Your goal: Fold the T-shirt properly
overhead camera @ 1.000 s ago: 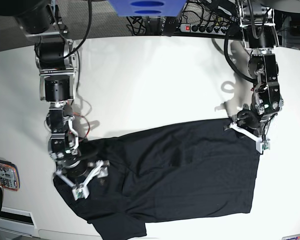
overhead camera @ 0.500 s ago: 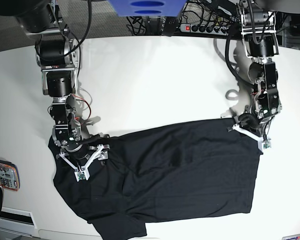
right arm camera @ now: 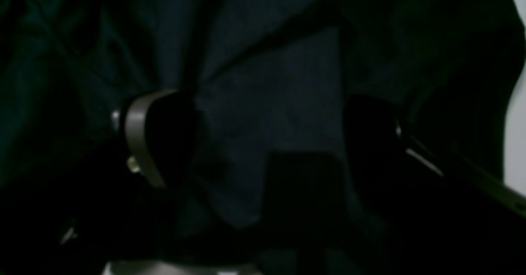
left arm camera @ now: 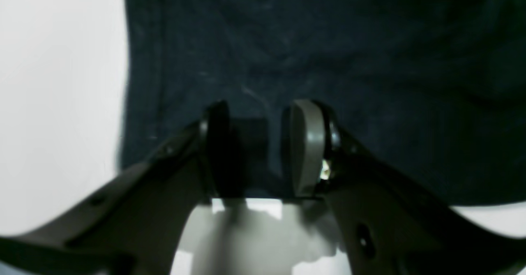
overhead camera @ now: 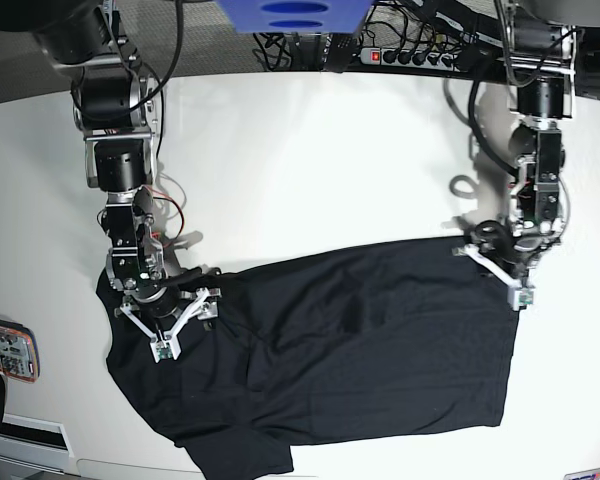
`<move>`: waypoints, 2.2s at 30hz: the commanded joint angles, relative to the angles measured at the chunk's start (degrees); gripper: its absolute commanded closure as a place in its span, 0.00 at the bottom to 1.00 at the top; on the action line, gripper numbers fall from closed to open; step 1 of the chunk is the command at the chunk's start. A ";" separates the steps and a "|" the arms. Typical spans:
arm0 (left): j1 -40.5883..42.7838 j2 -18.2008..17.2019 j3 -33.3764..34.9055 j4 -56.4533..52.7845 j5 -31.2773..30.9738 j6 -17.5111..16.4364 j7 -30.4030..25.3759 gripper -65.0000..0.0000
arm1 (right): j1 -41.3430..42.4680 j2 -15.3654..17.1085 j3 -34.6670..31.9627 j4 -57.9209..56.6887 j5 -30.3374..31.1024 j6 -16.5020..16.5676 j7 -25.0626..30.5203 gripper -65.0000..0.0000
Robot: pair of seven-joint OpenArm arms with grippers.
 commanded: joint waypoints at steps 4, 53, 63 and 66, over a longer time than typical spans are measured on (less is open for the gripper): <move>-0.69 -0.42 -0.05 0.84 0.14 0.07 -0.99 0.64 | 1.55 0.37 0.20 1.20 0.09 -0.13 1.31 0.14; 25.33 6.53 -10.24 13.59 -0.48 0.07 -6.00 0.64 | -29.04 4.94 6.45 22.56 0.26 0.05 2.63 0.14; 31.31 7.05 -12.18 17.02 -0.48 0.07 -6.18 0.64 | -35.55 4.94 10.14 25.11 0.26 0.05 2.71 0.14; 33.68 7.32 -12.18 20.36 -0.48 0.16 -6.00 0.64 | -37.39 4.94 11.11 25.11 0.26 0.05 2.89 0.14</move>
